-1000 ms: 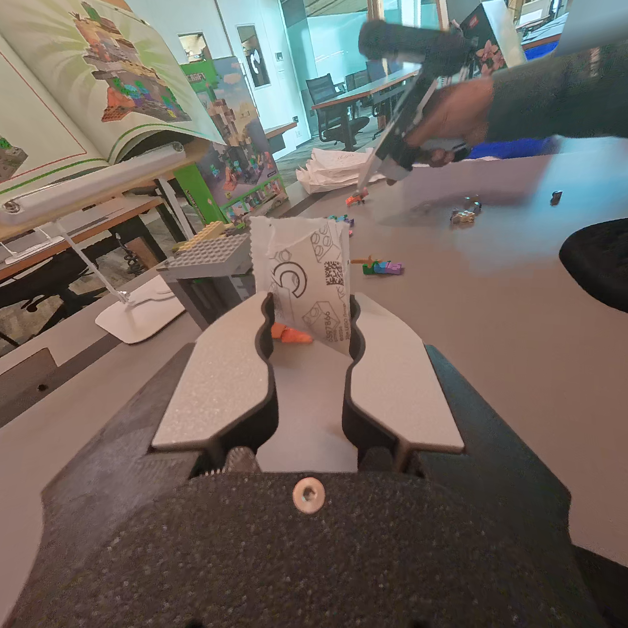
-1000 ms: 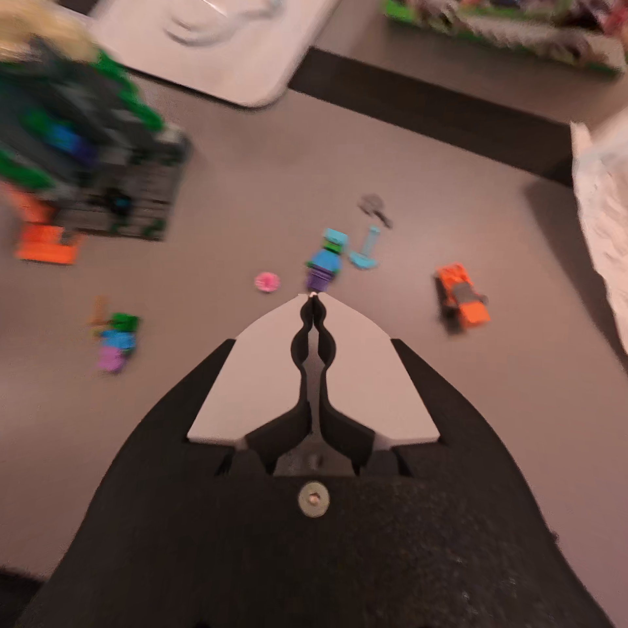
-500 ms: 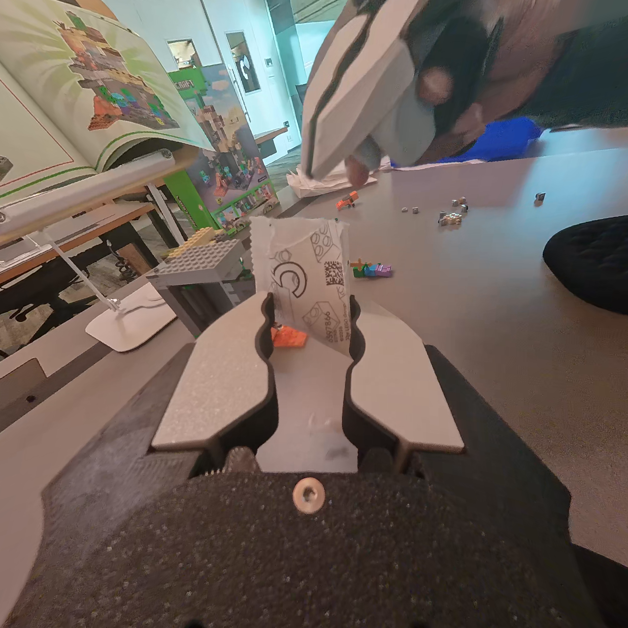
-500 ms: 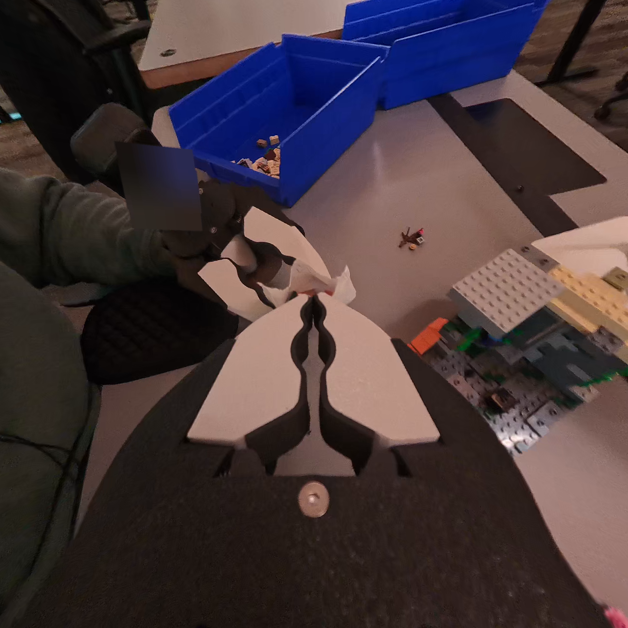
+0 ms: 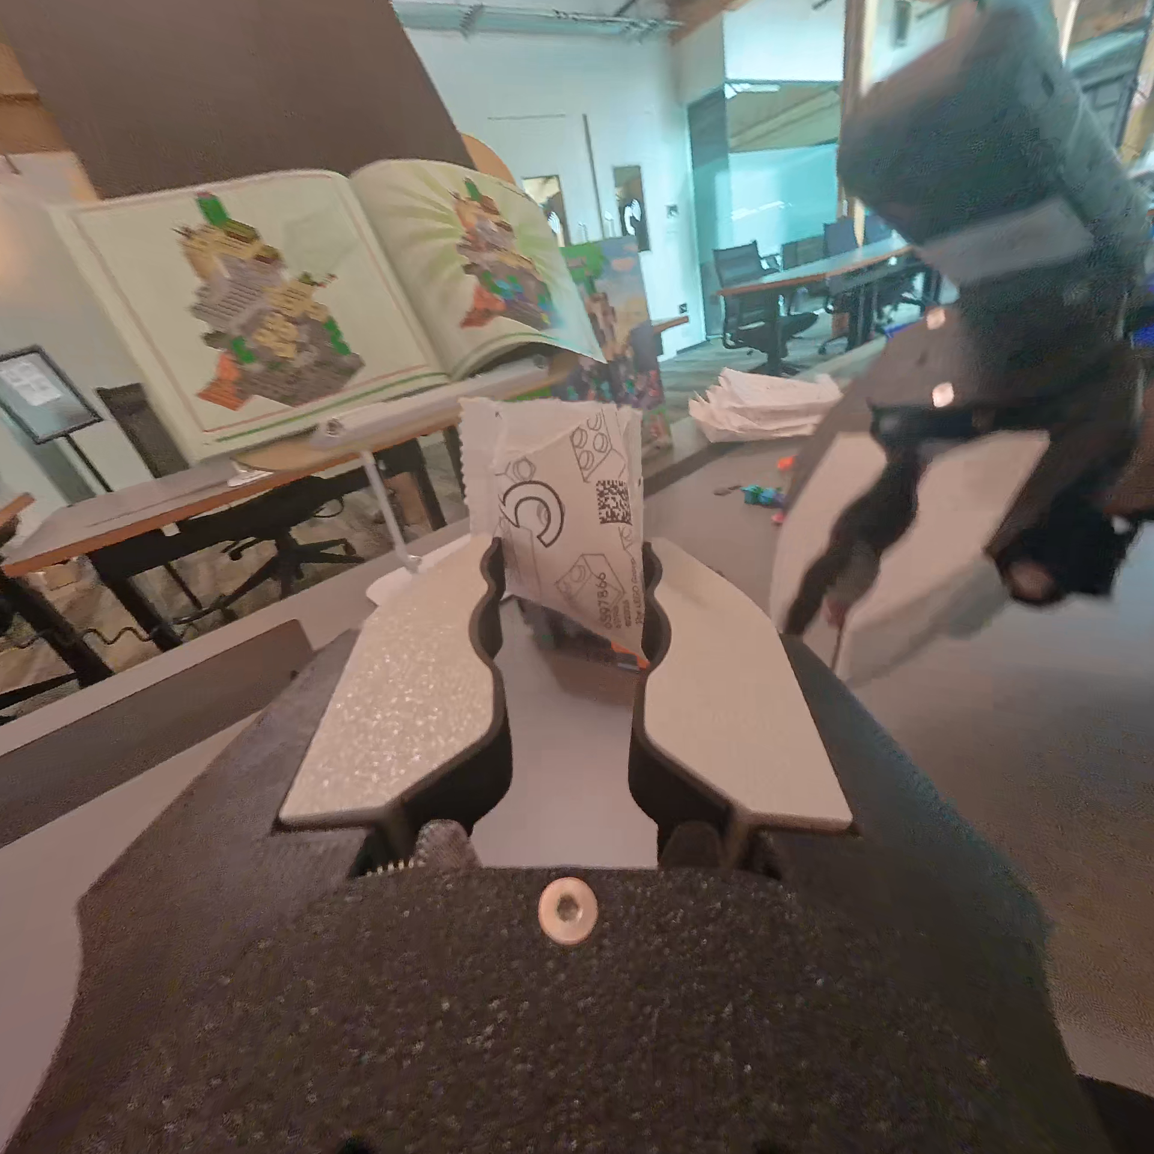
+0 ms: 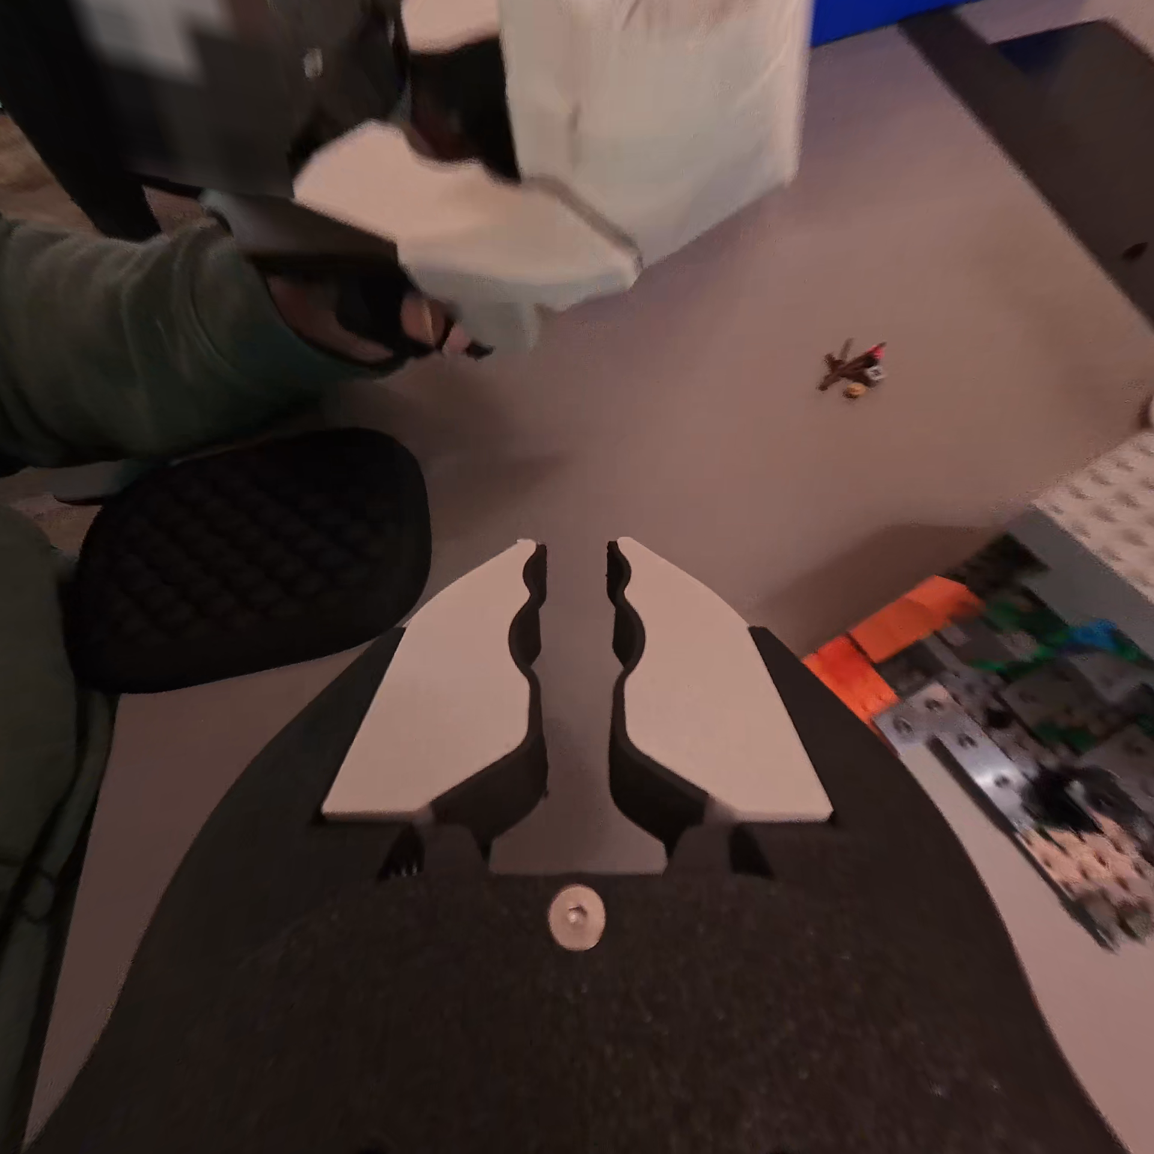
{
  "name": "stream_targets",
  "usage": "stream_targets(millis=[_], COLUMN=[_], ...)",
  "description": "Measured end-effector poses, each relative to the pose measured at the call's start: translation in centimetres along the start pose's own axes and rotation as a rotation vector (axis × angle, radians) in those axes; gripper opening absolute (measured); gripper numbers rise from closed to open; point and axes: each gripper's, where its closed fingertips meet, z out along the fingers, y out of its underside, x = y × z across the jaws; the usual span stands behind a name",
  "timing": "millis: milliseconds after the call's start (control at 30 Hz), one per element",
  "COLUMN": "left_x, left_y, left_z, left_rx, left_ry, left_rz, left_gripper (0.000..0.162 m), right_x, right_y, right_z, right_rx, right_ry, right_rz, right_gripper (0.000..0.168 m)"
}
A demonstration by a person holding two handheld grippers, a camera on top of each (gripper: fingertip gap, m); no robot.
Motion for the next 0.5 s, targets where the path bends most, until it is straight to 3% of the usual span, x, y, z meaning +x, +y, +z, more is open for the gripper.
stream_targets(millis=[233,500], left_x=[-4.3,-8.8], left_y=[-2.5,-4.0], left_z=[-2.8,-9.0], left_rx=[0.036,0.029], left_ry=[-0.097,-0.212], left_rz=[-0.024,-0.045], left_gripper=[0.041,0.041], right_x=[-2.9,-4.5], right_y=[-0.4,-2.2], right_z=[7.7,14.1], right_rx=[-0.050,-0.081], right_ry=[-0.092,-0.131], right_rz=[-0.062,-0.104], right_gripper=[0.020,0.027])
